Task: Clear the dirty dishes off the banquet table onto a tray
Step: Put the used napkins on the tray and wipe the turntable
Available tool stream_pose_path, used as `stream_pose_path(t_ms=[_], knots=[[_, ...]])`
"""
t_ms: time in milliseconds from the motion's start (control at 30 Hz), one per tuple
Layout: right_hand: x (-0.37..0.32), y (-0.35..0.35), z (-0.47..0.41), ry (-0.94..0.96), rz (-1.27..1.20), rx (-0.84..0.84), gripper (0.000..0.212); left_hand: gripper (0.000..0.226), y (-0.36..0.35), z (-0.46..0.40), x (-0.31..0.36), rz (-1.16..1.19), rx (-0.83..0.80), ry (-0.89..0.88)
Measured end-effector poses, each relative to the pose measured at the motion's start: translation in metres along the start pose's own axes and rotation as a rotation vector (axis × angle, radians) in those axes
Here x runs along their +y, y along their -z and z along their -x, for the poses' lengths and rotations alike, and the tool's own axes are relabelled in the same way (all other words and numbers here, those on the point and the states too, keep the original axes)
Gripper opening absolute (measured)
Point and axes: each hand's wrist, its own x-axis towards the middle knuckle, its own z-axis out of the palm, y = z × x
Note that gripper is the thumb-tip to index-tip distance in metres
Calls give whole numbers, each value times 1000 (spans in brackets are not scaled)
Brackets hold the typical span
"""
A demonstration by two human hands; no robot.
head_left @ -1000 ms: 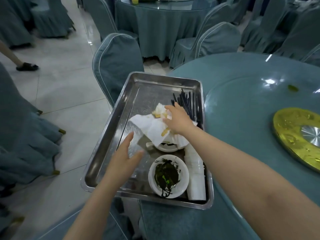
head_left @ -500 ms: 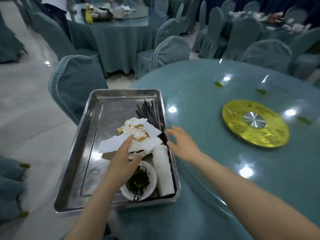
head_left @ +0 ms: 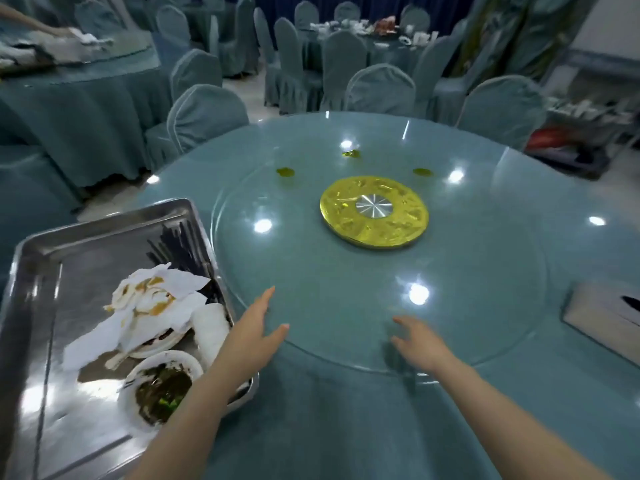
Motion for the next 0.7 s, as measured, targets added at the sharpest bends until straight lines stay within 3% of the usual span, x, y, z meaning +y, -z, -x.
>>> stream_pose_path(t_ms=[333, 533, 700], knots=[[94, 18, 25, -119, 171, -111, 76, 70, -80, -20, 51, -124, -174, -22], [132, 46, 17, -106, 137, -129, 73, 71, -129, -36, 79, -190, -263, -31], [173, 71, 24, -141, 11, 75, 56, 71, -180, -56, 99, -259, -336, -64]])
